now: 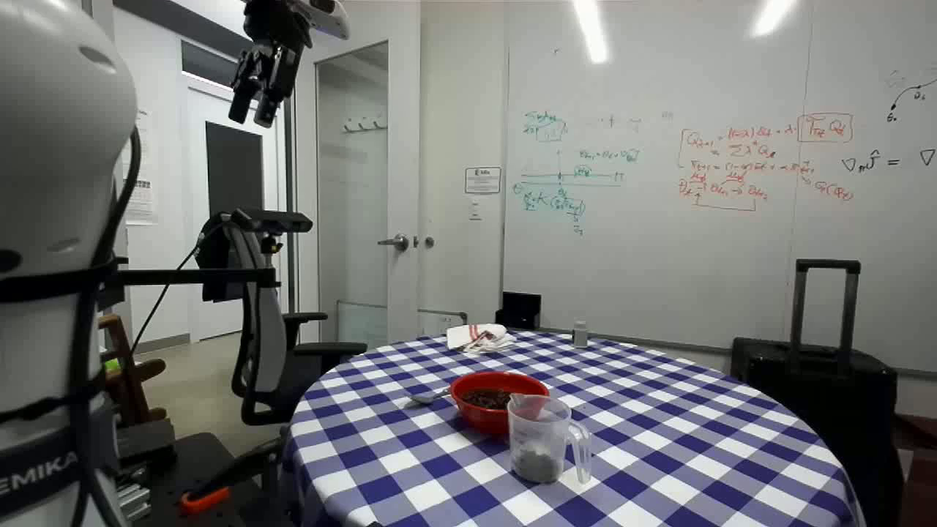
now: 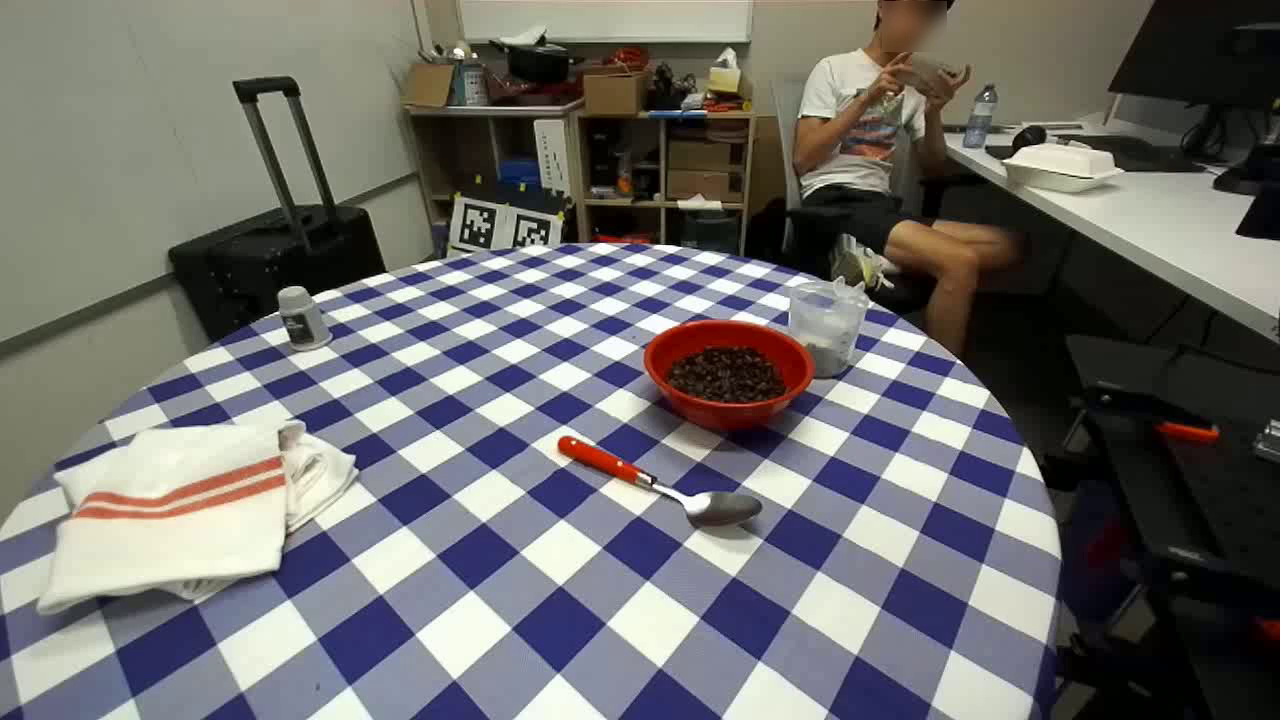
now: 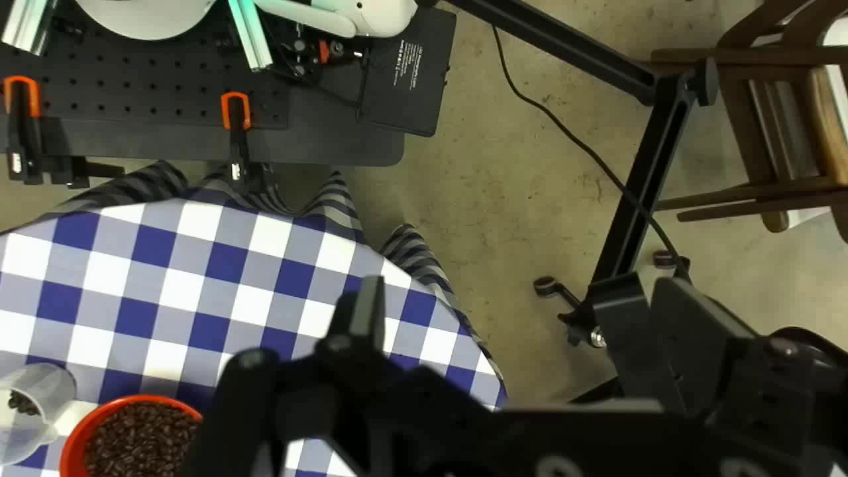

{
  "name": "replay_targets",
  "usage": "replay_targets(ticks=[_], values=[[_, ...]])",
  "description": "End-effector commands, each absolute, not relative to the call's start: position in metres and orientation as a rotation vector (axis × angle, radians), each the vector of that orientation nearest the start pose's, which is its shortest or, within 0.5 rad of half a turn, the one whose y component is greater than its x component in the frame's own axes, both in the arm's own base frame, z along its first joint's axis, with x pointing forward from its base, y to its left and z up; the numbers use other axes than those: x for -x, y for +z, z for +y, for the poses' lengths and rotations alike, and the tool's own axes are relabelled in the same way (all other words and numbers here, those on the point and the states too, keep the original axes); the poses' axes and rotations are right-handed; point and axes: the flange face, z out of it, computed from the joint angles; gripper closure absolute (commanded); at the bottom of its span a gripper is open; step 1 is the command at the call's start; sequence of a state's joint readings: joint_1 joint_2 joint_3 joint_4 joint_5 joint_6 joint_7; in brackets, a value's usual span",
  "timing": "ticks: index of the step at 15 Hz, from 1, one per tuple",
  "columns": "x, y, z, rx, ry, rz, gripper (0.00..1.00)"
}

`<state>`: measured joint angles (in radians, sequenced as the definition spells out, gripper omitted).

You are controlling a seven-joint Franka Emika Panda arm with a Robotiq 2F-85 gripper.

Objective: Transfer a spoonful of contents from orange bowl into the transparent jar

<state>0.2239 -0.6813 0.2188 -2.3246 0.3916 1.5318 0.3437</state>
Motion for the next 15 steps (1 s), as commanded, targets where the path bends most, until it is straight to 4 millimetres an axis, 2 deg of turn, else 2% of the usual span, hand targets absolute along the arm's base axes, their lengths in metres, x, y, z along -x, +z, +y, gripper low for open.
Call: replay_targets(ticks=[1,4,7,11,15], values=[[-0.279,0.566,0.197,2.932,0.301,-0.050,0.00],[-0.279,0.566,0.197,2.932,0.300,-0.050,0.00],[-0.298,0.557,0.200,2.952,0.274,-0.026,0.00],[-0.349,0.521,0.208,3.008,0.256,0.117,0.00],[-0.404,0.473,0.212,3.091,0.214,0.185,0.00]])
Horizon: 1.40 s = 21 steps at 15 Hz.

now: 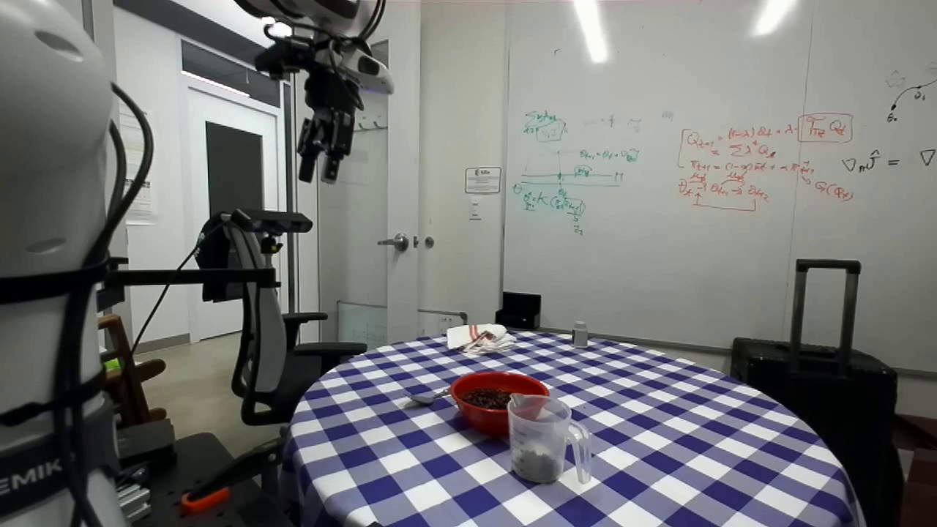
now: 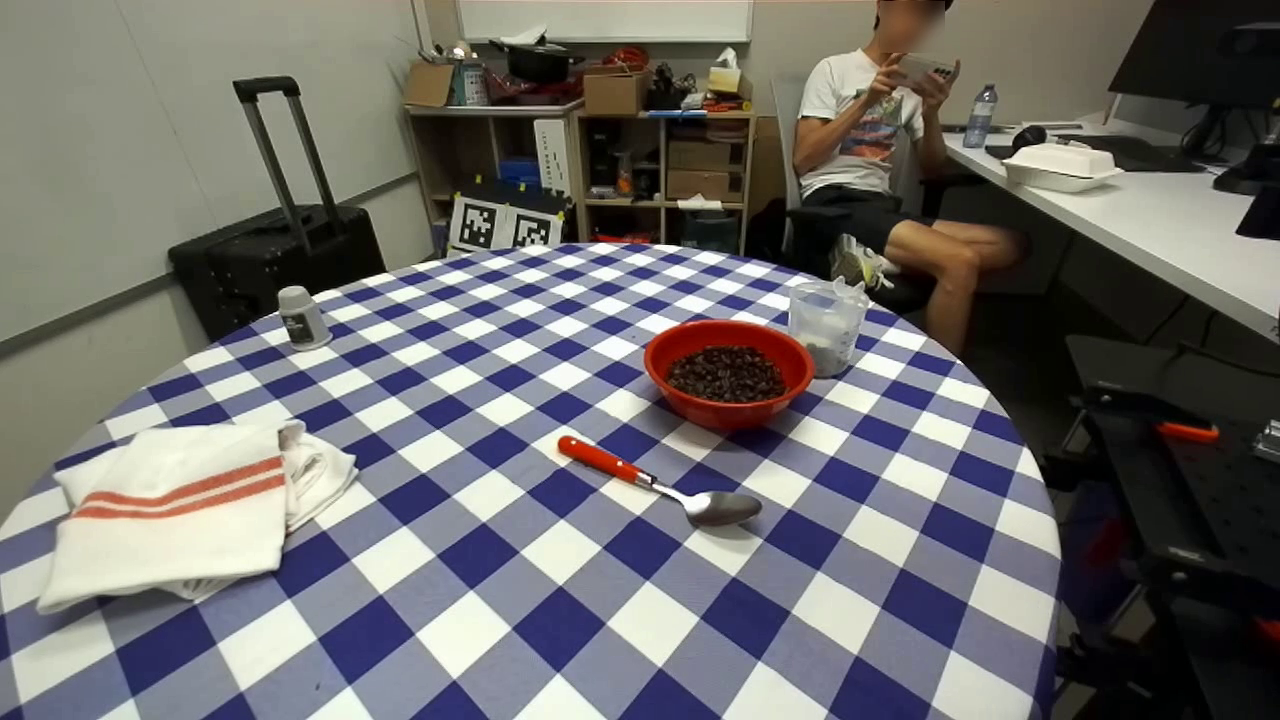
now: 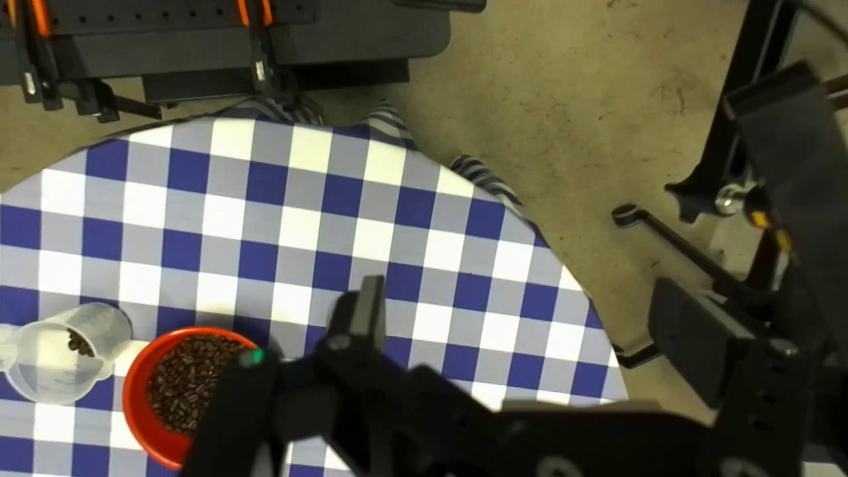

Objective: Transfer a spoonful of contents from orange bowl into the transparent jar

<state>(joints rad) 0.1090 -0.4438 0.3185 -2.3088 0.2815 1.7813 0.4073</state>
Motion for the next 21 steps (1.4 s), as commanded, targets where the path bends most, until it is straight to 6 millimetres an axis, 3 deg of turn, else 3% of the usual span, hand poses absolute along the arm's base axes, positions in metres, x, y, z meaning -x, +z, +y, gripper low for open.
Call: replay_targets(ticks=[1,6,12,21], values=[[-0.418,0.460,0.211,3.100,0.203,0.196,0.00],[-0.477,0.403,0.197,3.130,0.155,0.226,0.00],[-0.533,0.347,0.168,3.149,0.143,0.236,0.00],[-0.588,0.267,0.159,3.203,0.128,0.124,0.00]])
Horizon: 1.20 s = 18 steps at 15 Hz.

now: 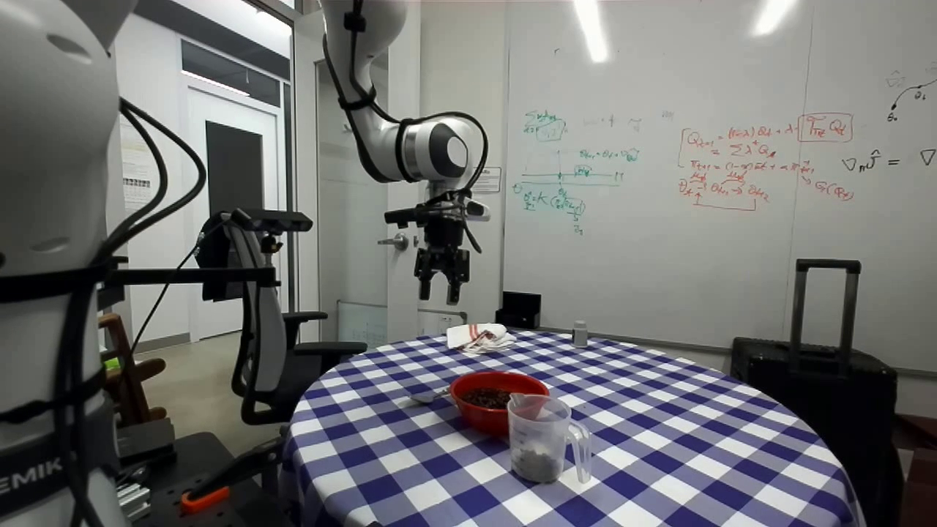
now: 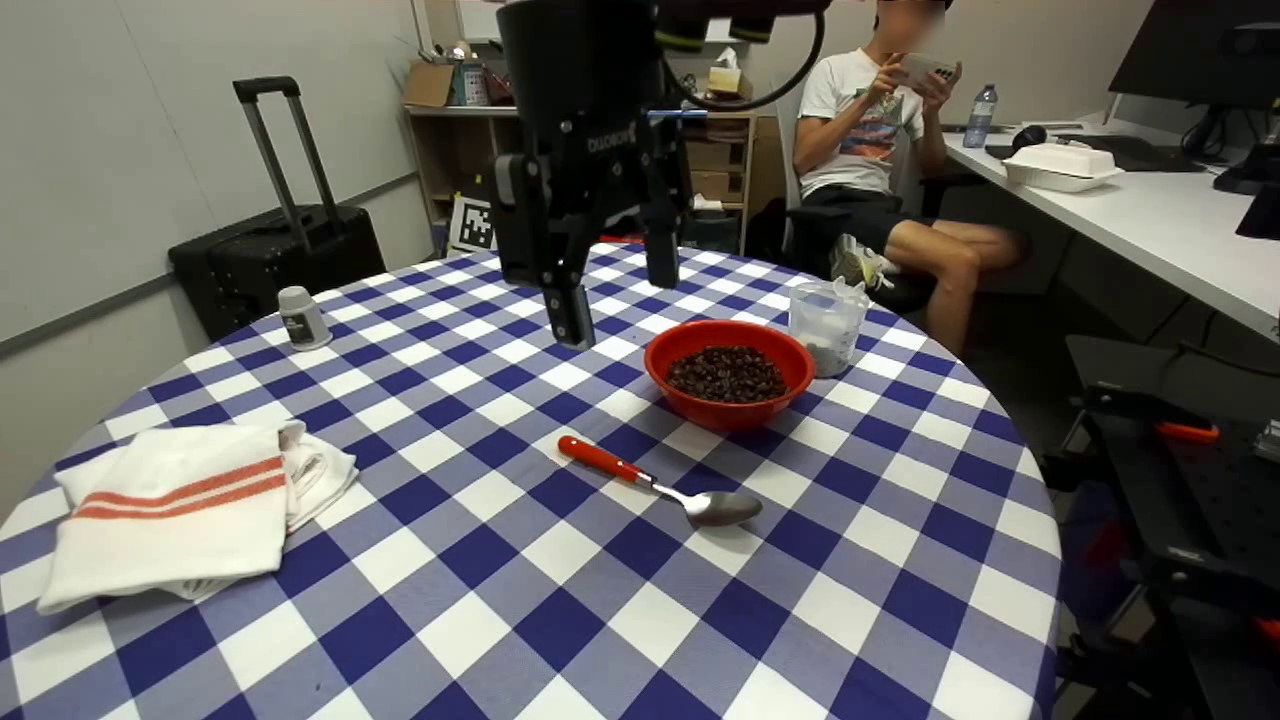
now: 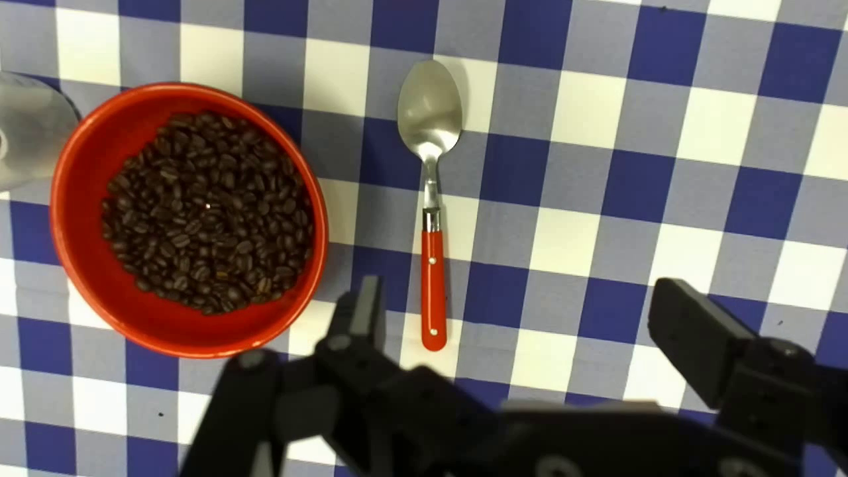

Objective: Transfer a spoonful of contents from orange bowl into the transparent jar

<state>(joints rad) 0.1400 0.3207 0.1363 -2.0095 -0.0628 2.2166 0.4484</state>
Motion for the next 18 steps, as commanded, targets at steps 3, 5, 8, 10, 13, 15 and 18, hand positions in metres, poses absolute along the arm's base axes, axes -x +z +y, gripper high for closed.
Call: replay_targets(ticks=[3,5,8,10,13,15,18], values=[[-0.602,0.237,0.154,3.224,0.122,0.062,0.00],[-0.611,0.218,0.149,3.226,0.112,0.036,0.00],[-0.625,0.195,0.138,3.216,0.084,0.053,0.00],[-0.634,0.182,0.128,3.206,0.059,0.089,0.00],[-0.645,0.168,0.117,3.200,0.021,0.143,0.00],[-0.650,0.159,0.115,3.188,0.019,0.173,0.00],[-0.652,0.146,0.117,3.180,0.042,0.190,0.00]])
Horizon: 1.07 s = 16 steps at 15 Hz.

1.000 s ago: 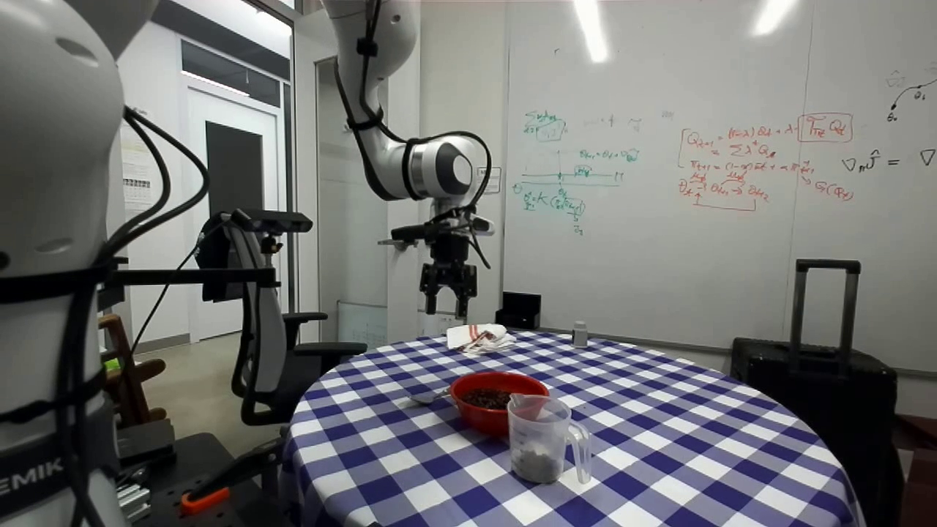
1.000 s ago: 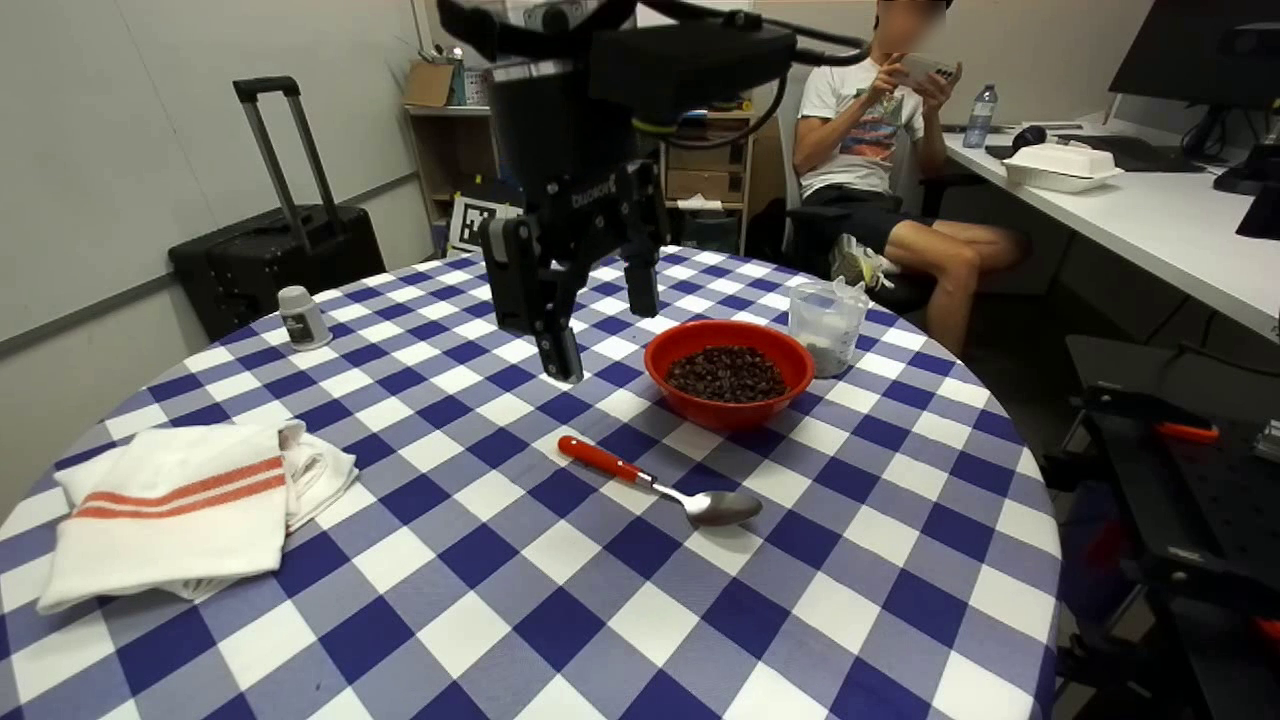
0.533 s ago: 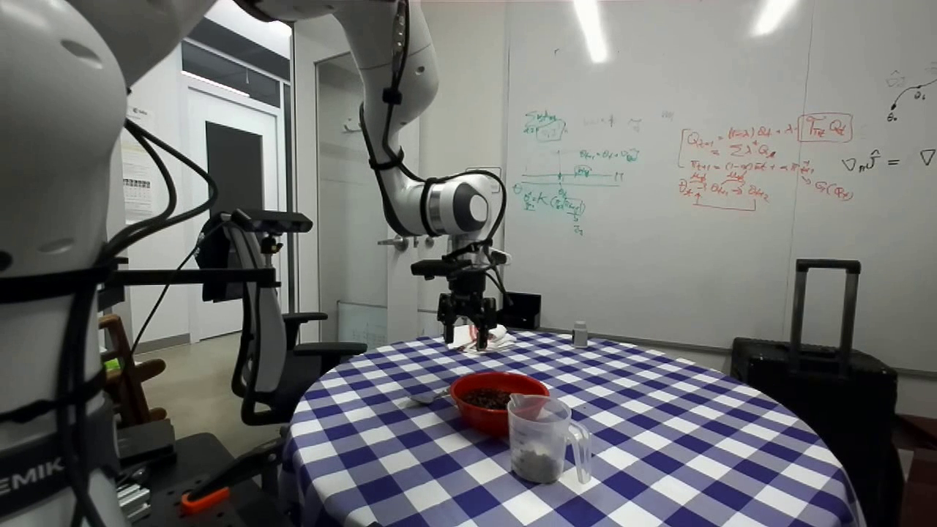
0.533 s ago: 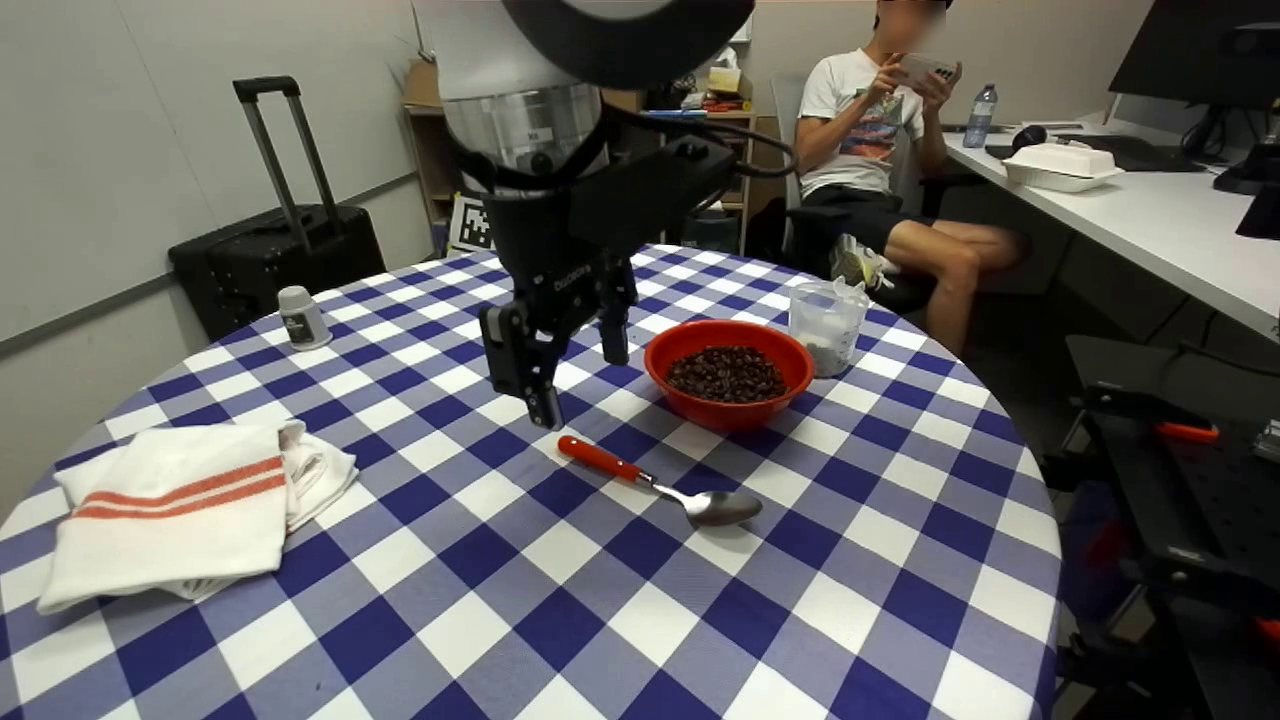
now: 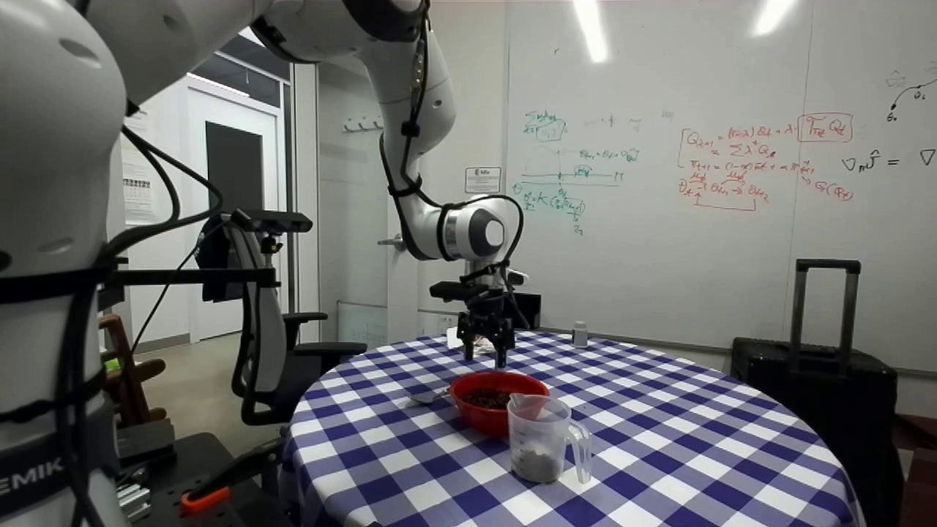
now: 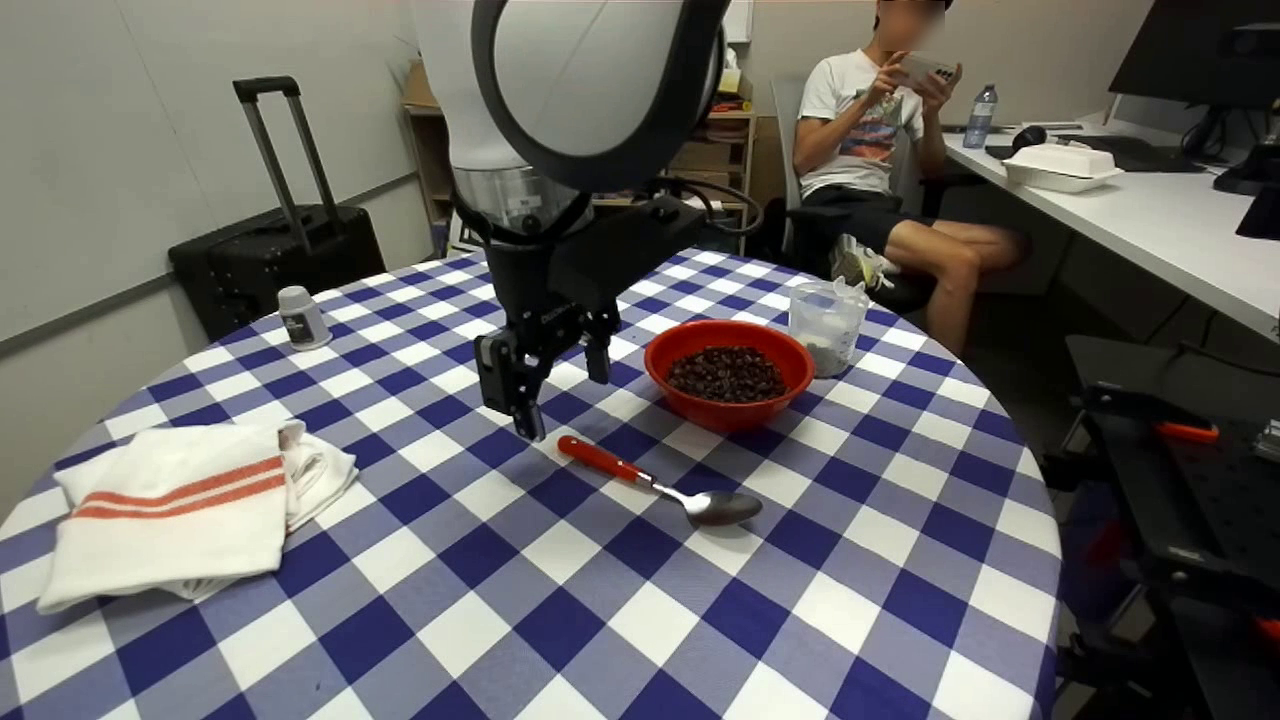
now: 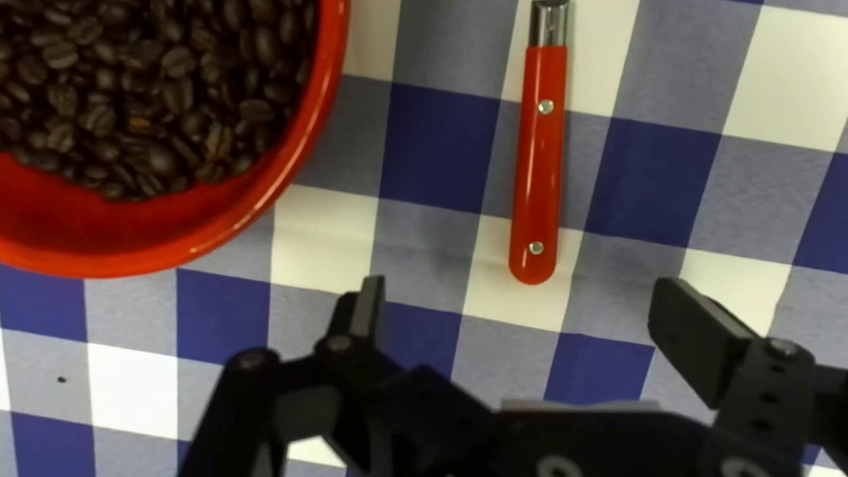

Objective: Transfer a spoonful of contents from orange bowl into the transparent jar

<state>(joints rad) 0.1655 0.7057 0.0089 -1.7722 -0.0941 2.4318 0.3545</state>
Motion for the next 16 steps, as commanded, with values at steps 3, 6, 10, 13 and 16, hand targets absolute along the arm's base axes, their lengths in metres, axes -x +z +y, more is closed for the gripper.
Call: replay_targets(ticks=[3,6,10,13,16], values=[[-0.651,0.136,0.119,3.170,0.070,0.216,0.00],[-0.650,0.127,0.117,3.165,0.091,0.246,0.00],[-0.648,0.121,0.114,3.160,0.103,0.258,0.40],[-0.650,0.124,0.116,3.156,0.093,0.255,0.66],[-0.652,0.128,0.118,3.155,0.080,0.249,0.88]])
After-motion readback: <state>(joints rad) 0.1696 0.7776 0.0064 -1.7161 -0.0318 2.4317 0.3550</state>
